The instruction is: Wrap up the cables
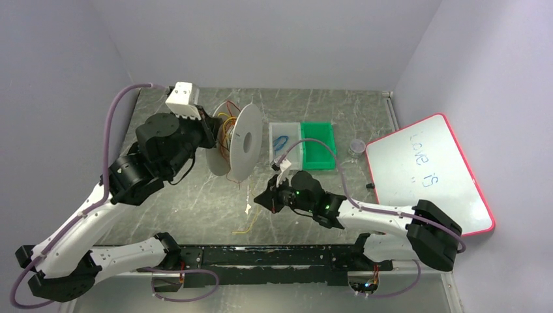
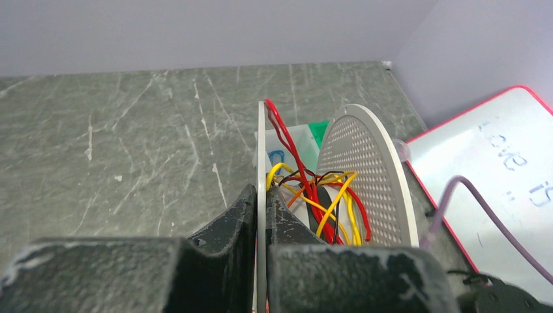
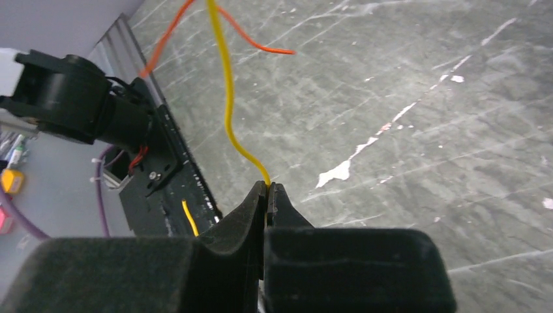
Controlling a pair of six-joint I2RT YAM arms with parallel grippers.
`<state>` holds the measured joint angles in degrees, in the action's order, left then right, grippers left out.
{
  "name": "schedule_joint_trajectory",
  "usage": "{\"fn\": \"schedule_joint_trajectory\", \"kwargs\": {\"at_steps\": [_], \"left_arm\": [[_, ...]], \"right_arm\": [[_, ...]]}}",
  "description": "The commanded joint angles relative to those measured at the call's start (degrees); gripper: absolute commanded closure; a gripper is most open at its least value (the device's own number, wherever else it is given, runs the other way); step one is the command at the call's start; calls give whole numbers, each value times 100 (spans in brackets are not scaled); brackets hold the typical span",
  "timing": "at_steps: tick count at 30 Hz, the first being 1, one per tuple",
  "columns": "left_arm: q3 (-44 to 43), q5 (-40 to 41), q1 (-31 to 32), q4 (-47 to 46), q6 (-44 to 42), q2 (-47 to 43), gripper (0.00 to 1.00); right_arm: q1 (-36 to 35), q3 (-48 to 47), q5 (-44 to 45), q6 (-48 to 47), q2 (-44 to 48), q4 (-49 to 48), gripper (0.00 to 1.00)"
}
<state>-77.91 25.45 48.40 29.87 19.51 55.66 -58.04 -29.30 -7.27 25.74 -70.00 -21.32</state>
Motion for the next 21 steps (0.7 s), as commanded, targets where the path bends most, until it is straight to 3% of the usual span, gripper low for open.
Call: {"fn": "schedule_joint_trajectory", "kwargs": {"at_steps": [1, 12, 21], "left_arm": [[-12, 814, 21, -807, 416, 71, 93], [22, 1643, 29, -772, 381, 656, 93], [429, 1933, 29, -616, 390, 945, 93]], "right_arm": [[-345, 40, 399, 207, 263, -45, 100], [-977, -494, 652, 130, 458, 277, 100], [-1102, -1213, 780, 145, 481, 548, 100]]}}
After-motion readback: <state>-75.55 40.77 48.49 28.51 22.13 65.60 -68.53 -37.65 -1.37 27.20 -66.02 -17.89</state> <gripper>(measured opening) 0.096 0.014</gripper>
